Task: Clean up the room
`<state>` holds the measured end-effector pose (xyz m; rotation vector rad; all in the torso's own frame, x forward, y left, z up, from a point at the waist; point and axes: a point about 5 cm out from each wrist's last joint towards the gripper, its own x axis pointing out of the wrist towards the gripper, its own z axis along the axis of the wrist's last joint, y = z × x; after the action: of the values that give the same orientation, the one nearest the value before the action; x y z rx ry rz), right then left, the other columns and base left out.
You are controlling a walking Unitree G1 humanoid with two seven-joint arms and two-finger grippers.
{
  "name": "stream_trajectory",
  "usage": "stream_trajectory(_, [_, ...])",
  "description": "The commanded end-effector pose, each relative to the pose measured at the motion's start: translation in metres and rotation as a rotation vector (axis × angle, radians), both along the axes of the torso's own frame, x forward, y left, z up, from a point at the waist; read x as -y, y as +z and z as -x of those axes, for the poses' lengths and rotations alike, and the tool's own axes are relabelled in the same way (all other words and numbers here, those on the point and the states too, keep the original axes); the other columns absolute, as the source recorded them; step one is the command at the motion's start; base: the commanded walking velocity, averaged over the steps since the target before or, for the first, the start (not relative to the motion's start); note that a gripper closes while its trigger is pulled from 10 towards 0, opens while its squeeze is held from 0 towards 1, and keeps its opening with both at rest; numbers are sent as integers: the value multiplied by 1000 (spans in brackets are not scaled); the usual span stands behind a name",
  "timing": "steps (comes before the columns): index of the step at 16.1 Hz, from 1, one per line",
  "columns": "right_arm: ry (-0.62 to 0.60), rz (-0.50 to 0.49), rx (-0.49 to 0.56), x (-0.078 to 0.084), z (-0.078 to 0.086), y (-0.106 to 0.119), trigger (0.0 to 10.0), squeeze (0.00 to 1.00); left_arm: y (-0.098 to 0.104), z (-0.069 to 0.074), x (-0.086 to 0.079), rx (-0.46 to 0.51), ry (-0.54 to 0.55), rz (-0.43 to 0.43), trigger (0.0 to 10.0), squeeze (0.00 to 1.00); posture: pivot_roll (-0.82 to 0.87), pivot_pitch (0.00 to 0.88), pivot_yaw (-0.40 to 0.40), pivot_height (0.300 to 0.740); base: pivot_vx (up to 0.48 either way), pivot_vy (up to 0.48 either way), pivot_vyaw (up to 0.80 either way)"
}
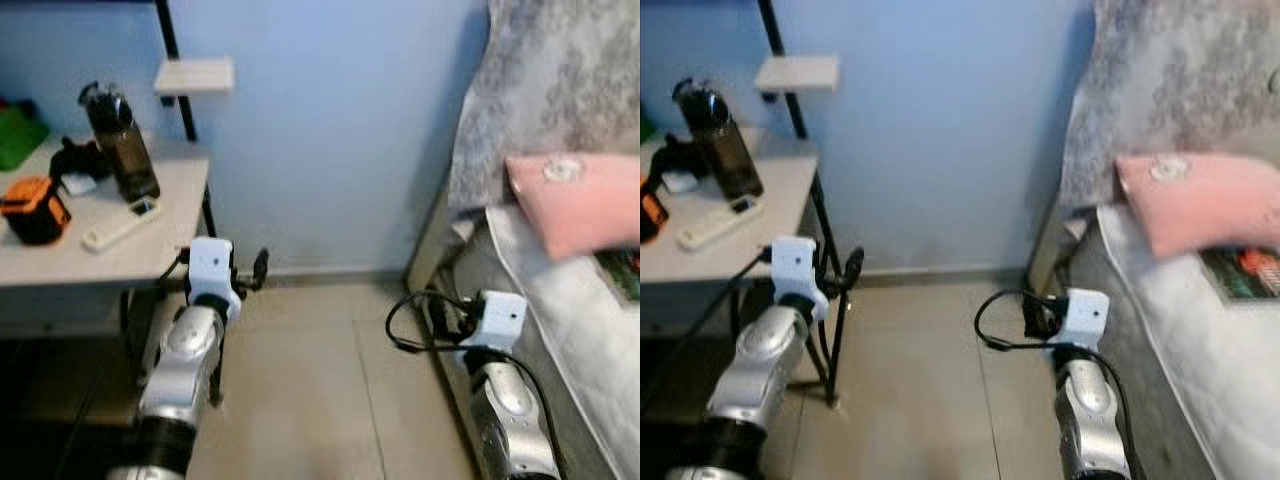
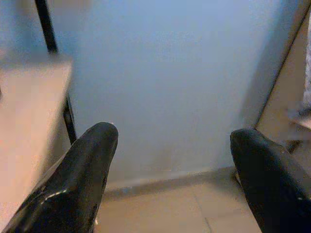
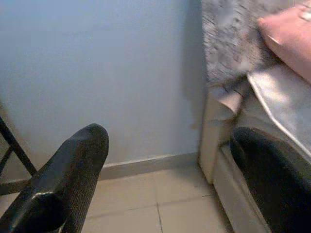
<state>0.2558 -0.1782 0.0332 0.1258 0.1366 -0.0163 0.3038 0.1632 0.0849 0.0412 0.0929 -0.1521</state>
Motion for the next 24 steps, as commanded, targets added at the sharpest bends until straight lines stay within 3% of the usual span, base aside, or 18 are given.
stream_trajectory(1, [41, 14, 37, -11, -5, 8, 10000, 0, 7, -4, -3, 35, -21, -36, 10000, 0, 75, 0, -7, 740, 480, 0, 0])
stream_trajectory(4, [36, 20, 42, -9, -7, 11, 10000, 0, 10, -4, -5, 43, -87, -58, 10000, 0, 80, 0, -12, 740, 480, 0, 0])
stream_trajectory(11, [66, 42, 44, -11, 0, 11, 10000, 0, 6, -3, -10, 40, -83, -75, 10000, 0, 79, 0, -16, 740, 480, 0, 0])
stream_trajectory(13, [76, 54, 11, -7, 16, 5, 10000, 0, 2, 9, -19, 25, -44, -71, 10000, 0, 85, 0, -17, 740, 480, 0, 0])
stream_trajectory(15, [81, 64, -2, -2, 38, 5, 10000, 0, -2, 38, -22, 4, -30, -28, 10000, 0, 98, 0, -22, 740, 0, 0, 0])
stream_trajectory(17, [48, 73, 1, 2, 55, 8, 10000, 0, 12, 64, -6, 39, -97, 48, 10000, 0, 116, 0, -29, 740, 0, 0, 0])
stream_trajectory(18, [35, 65, 9, 1, 59, 8, 10000, 0, 21, 69, 4, 76, -149, 34, 10000, 0, 124, 0, -34, 740, 0, 0, 0])
stream_trajectory(24, [43, 39, -15, -3, 53, 4, 10000, 0, 23, 63, 8, 56, -130, 58, 10000, 0, 146, 0, -37, 740, 0, 0, 0])
